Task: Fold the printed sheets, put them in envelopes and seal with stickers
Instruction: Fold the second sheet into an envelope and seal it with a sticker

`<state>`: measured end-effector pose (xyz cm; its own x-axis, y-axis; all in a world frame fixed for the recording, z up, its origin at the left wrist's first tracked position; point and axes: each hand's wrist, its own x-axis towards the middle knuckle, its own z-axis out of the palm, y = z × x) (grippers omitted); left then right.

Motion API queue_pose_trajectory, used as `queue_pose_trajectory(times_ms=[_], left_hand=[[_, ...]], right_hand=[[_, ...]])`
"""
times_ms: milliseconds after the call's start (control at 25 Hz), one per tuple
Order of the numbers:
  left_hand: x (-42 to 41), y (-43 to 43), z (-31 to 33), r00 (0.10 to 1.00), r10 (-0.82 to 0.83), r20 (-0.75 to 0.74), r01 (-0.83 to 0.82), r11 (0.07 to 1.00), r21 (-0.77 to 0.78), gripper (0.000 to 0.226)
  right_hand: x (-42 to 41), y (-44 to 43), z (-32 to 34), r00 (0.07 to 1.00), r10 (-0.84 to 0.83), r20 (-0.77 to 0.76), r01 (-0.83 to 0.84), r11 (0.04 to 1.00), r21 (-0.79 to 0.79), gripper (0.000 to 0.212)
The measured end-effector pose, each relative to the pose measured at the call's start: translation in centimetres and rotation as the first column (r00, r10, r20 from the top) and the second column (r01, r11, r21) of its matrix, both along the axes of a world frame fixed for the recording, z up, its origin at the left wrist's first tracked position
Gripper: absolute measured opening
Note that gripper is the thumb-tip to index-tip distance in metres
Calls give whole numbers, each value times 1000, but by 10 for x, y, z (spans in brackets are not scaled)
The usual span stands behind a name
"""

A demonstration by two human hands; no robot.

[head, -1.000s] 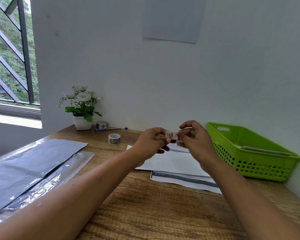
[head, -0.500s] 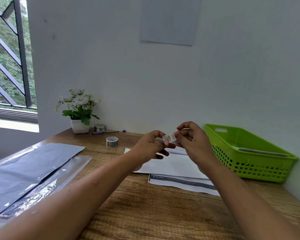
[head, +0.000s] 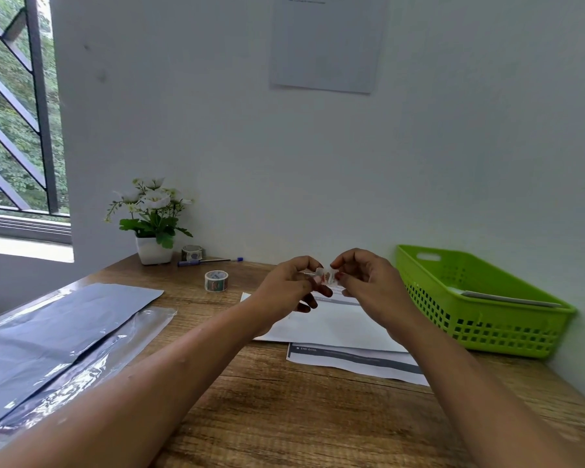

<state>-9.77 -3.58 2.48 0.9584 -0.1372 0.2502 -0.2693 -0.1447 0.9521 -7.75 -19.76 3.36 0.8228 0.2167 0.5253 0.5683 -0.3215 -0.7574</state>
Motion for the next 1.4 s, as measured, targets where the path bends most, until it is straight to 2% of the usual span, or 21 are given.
queue_pose_trajectory(times_ms=[120,280,360,400,480,560,640,800,960,1080,1160,1280,1400], left_hand=[[-1,0,-1,1000,-2,11,2,999,41,20],[-1,-1,-3,999,18,41,-23,991,130,28],[0,-1,-3,995,33,98,-56,968,244,27],[2,2,-2,986,30,161,-88,927,365,24],[7,5,0,953,-17,301,-181,765,618,21],[13,3,5,931,-38,362,-251,654,714,23],[21,-5,10,929,-22,371,-265,660,703,21],[42,-32,12,946,10,325,-218,759,613,16],[63,-56,-5,956,11,294,-201,754,625,23],[70,-59,-18,989,-44,140,-64,732,679,34],[71,-50,-24,998,-44,54,-1,761,648,37],[64,-44,-33,995,-60,76,-2,768,641,31],[60,-52,-39,983,-88,163,-55,701,711,33]], right_hand=[[-1,-5,3,994,42,-102,-48,997,-59,11],[0,-14,7,979,51,-198,-76,990,-119,10],[0,-21,8,964,91,-250,-128,982,-135,10],[-1,-22,8,954,117,-275,-163,975,-153,10],[-3,-24,7,941,136,-309,-207,956,-209,12],[-3,-25,6,941,115,-319,-195,953,-230,13],[0,-27,5,946,65,-317,-135,970,-203,14],[8,-43,0,933,-74,-351,31,991,-127,12],[21,-61,-11,902,-190,-388,130,976,-175,15],[33,-67,-19,882,-253,-397,153,951,-268,15],[38,-67,-22,866,-273,-418,161,946,-283,15],[42,-68,-25,857,-295,-422,169,935,-311,23],[47,-69,-32,878,-355,-321,200,881,-430,28]])
